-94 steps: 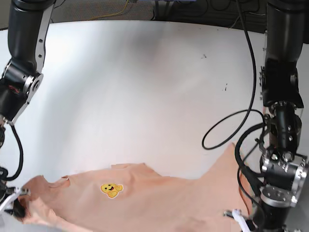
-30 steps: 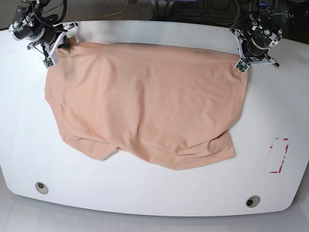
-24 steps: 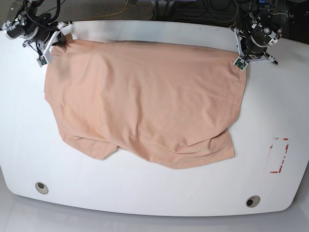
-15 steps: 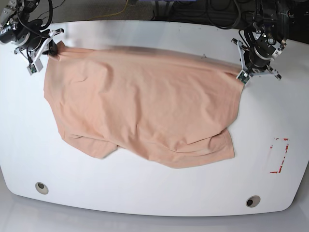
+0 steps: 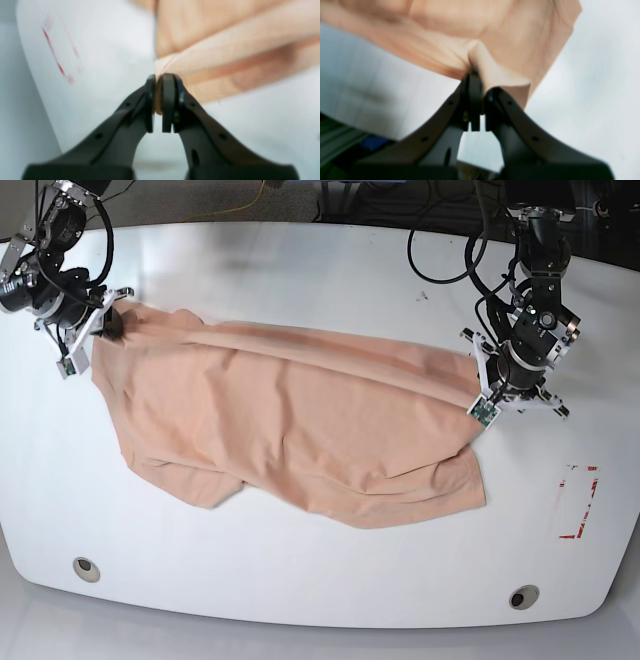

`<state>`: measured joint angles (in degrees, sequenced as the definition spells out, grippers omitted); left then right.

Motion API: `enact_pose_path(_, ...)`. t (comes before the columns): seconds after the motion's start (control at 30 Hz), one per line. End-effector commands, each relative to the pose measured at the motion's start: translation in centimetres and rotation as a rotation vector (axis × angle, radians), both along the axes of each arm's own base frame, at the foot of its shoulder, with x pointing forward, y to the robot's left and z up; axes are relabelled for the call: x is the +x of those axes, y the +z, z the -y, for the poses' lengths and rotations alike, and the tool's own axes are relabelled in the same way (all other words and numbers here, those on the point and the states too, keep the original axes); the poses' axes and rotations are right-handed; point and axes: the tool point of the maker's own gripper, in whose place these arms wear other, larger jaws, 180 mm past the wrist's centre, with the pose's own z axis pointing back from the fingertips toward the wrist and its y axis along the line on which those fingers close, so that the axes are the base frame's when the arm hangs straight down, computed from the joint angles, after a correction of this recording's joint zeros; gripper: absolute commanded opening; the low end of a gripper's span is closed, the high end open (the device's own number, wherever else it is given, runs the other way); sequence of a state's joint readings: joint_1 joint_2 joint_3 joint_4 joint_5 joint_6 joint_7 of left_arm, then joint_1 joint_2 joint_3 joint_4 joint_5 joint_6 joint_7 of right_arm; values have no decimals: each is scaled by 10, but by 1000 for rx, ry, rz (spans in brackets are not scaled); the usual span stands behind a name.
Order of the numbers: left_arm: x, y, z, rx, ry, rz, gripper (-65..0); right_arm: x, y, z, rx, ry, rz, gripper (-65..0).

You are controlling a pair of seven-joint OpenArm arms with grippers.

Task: Layout the t-shirt on the table in an organized manner, then fold the t-shirt properly
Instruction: 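Release the shirt from the left gripper and raise it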

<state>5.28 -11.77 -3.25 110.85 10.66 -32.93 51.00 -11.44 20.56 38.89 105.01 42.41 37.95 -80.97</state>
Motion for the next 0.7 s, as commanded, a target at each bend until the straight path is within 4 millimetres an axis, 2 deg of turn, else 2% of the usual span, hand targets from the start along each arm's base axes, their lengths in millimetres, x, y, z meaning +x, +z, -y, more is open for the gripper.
enact_pose_path(0.0, 9, 7, 4, -9, 10, 28, -620, 11, 3, 8, -17, -27, 23, -650)
enact_pose_path(0.13, 19, 11, 6, -20, 14, 42, -620, 20, 0, 15, -42, -52, 20, -650)
enact_pose_path(0.3, 21, 8, 6, -23, 17, 35, -620, 34, -7, 10, -30, -35, 9, -650)
enact_pose_path(0.43, 20, 3, 2, -17, 23, 17, -620, 35, -15, 10, -15, -40, -8, -650)
enact_pose_path(0.67, 17, -12, -5, -12, 33, -26, -620, 42, -16, 8, -21, -44, 28, -650)
